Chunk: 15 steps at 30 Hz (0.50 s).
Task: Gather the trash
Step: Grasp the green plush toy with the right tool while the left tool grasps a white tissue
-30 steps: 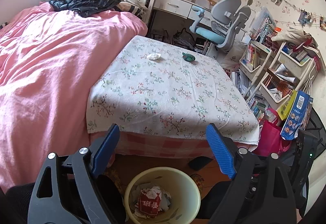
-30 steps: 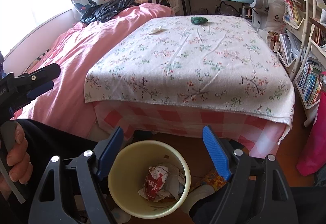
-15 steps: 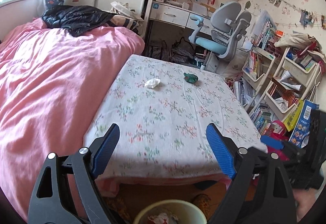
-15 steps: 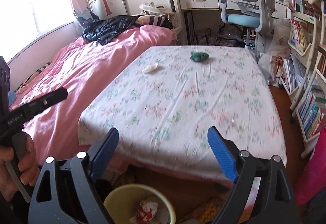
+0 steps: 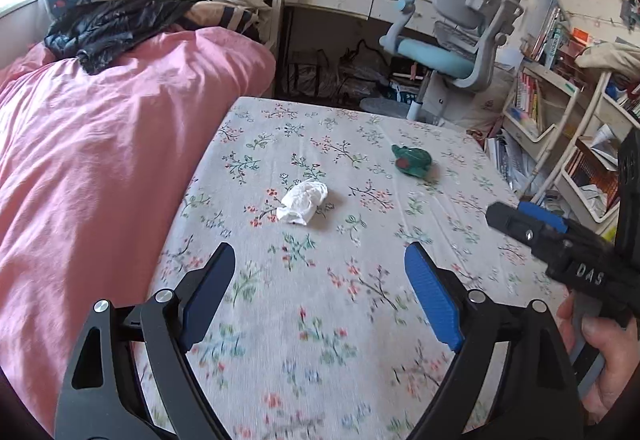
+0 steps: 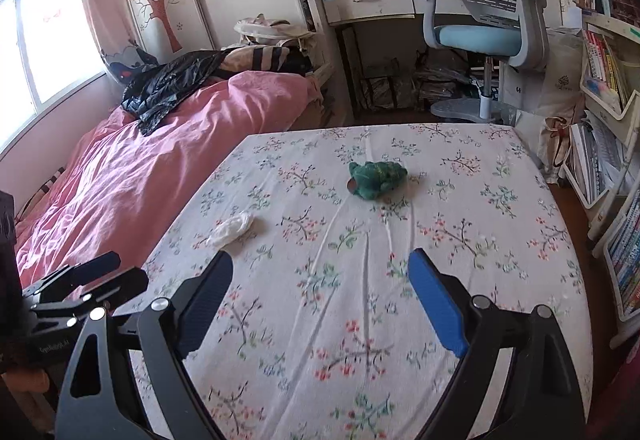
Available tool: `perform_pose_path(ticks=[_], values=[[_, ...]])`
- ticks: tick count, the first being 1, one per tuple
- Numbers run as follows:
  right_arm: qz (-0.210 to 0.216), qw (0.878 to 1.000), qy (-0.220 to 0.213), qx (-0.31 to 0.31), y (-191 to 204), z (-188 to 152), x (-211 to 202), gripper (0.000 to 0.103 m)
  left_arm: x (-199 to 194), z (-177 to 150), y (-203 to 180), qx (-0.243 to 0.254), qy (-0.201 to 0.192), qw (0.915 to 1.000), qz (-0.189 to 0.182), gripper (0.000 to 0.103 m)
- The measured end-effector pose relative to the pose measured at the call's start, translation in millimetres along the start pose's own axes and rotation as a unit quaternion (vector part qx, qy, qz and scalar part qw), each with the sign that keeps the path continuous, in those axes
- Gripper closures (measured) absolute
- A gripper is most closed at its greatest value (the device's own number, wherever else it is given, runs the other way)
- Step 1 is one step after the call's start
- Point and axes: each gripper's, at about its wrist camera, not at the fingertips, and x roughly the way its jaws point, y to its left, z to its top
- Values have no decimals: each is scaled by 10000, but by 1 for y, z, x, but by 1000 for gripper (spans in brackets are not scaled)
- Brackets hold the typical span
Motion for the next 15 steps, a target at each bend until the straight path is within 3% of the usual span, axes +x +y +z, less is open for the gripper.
perform_pose_path(ticks=[10, 15], values=[[-410, 9982, 409, -146, -28, 53, 88, 17, 94, 30, 10, 14, 375, 9993, 18, 20], [-409, 9965, 736, -4, -39, 62, 122, 20, 117, 37, 5, 224, 508, 9984, 116, 20]])
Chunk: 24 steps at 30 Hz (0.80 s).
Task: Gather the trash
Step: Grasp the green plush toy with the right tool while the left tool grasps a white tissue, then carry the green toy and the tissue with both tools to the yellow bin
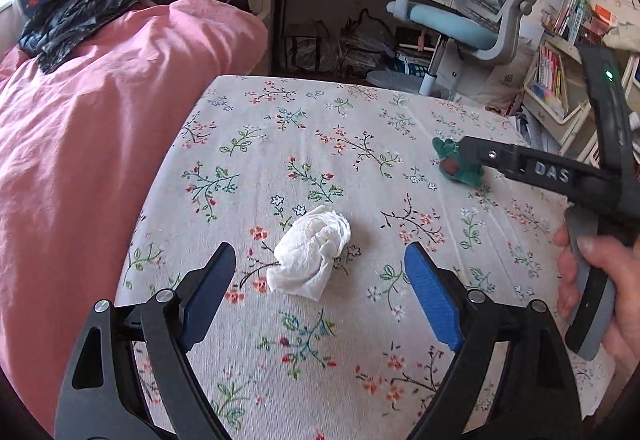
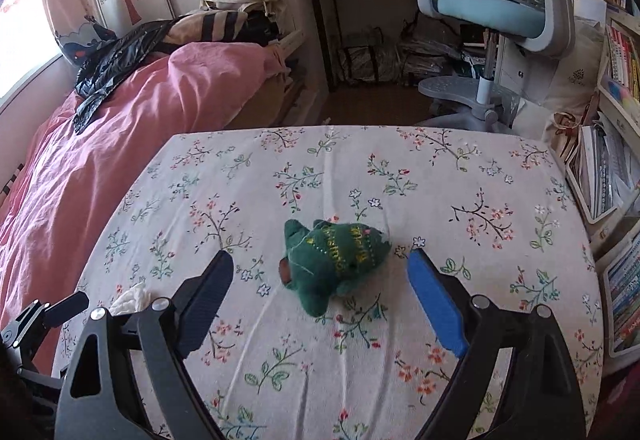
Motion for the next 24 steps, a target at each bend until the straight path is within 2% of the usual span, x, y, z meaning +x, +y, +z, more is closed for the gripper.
perform_pose_path(ticks=[2, 5, 7, 9, 11, 13, 18, 21, 24], values=[[50, 9999, 86, 43, -1, 1, 9, 21, 6, 2, -1, 79, 42, 9999, 56, 21], [99, 9997, 195, 81, -3, 1, 18, 28, 15, 4, 1, 35, 169, 9998, 92, 25], [131, 9996, 239, 78, -4, -1, 22, 42, 22, 5, 4, -22, 312, 9995, 72, 33], [158, 9997, 204, 55, -6, -3, 23, 46, 25, 5, 3, -8, 377, 9993, 71, 39], [178, 9997, 156, 19, -8, -6, 18, 52, 26, 6, 0, 58, 374, 9993, 67, 50], [225, 9997, 103, 1, -8, -8, 12, 54, 26, 5, -3, 112, 413, 9991, -27, 83], [468, 9989, -21, -94, 0, -29, -19, 55, 13, 3, -4, 20, 391, 9984, -401, 88], [637, 9979, -95, -40, 2, -42, -41, 55, -7, 3, 0, -199, 219, 9972, -683, 88], [801, 9967, -106, 97, 0, -56, -61, 55, -29, 0, -1, -271, 37, 9969, -737, 88]])
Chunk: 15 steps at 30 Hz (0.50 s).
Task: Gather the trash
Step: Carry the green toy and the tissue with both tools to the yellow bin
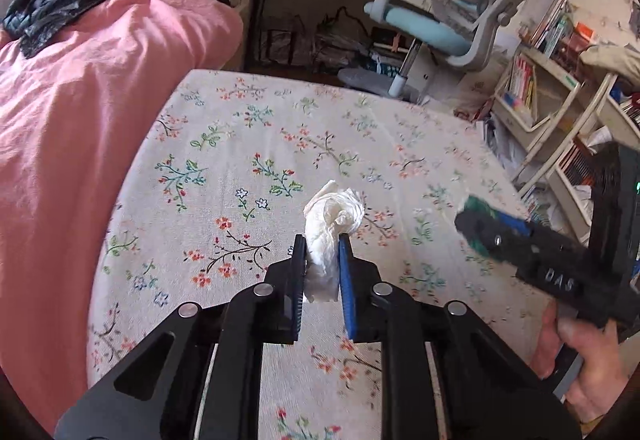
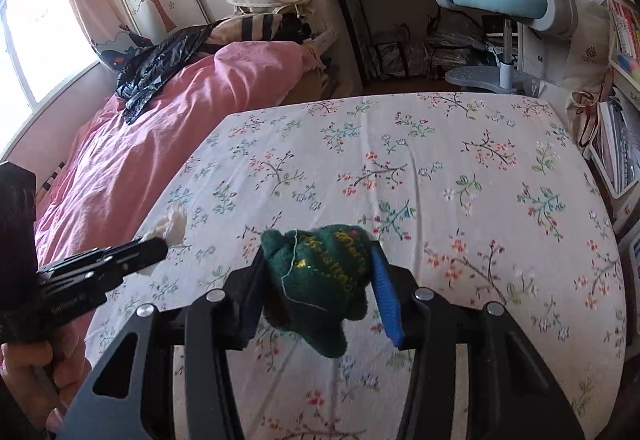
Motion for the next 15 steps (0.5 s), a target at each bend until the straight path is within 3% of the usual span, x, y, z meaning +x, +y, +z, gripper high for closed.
perform_pose_path(ticks=[15], values=[[633, 9937, -601, 710, 7, -31, -87, 55, -106, -44, -42, 428, -670, 9960, 404, 88]])
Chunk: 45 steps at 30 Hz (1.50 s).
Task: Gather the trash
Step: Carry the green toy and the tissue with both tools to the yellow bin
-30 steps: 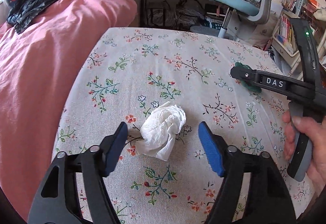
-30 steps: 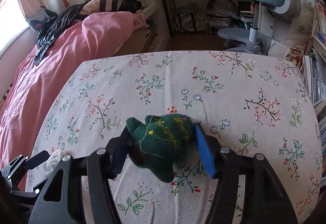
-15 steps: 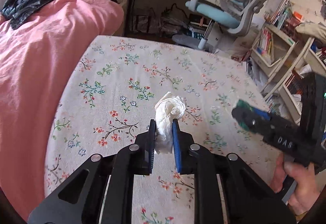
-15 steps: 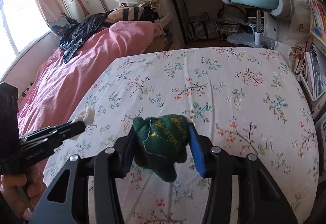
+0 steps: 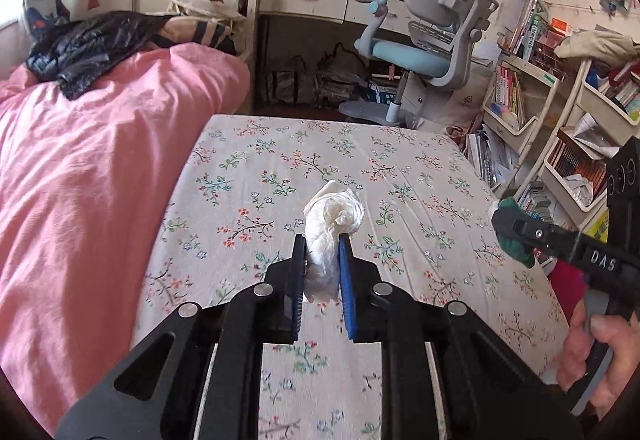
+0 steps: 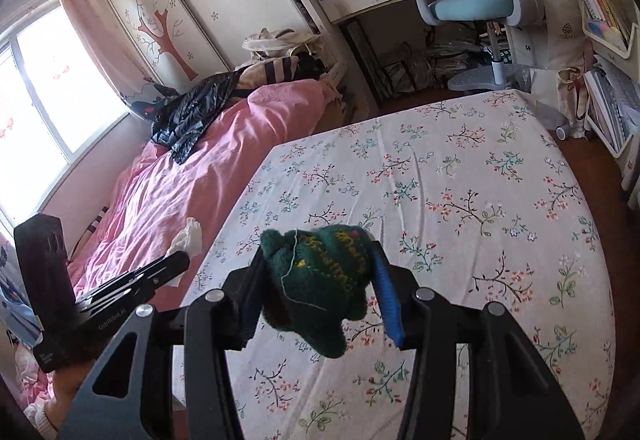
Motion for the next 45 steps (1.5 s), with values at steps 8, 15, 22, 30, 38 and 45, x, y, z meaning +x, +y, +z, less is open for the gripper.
perform_pose_path(ticks=[8, 15, 22, 30, 38, 45], values=[[217, 9997, -107, 78, 15, -18, -24, 54, -52, -18, -10, -20, -315, 9994, 116, 88], [305, 9995, -101, 0, 25, -40, -41, 54, -73, -31, -20, 35, -412, 9991, 134, 88], [458, 9989, -22, 129, 28, -61, -52, 54, -92, -48, -25, 44, -445, 9989, 103, 88], [591, 9978, 291, -99, 52, -114, -66, 54, -116, -79, -28, 49, -391, 9992, 120, 88], [612, 9970, 466, 9, 55, -152, -83, 54, -133, -109, -30, 6, -300, 9995, 119, 88], [655, 9952, 723, 39, 63, -181, -89, 53, -147, -138, -31, 5, -152, 9997, 169, 88]])
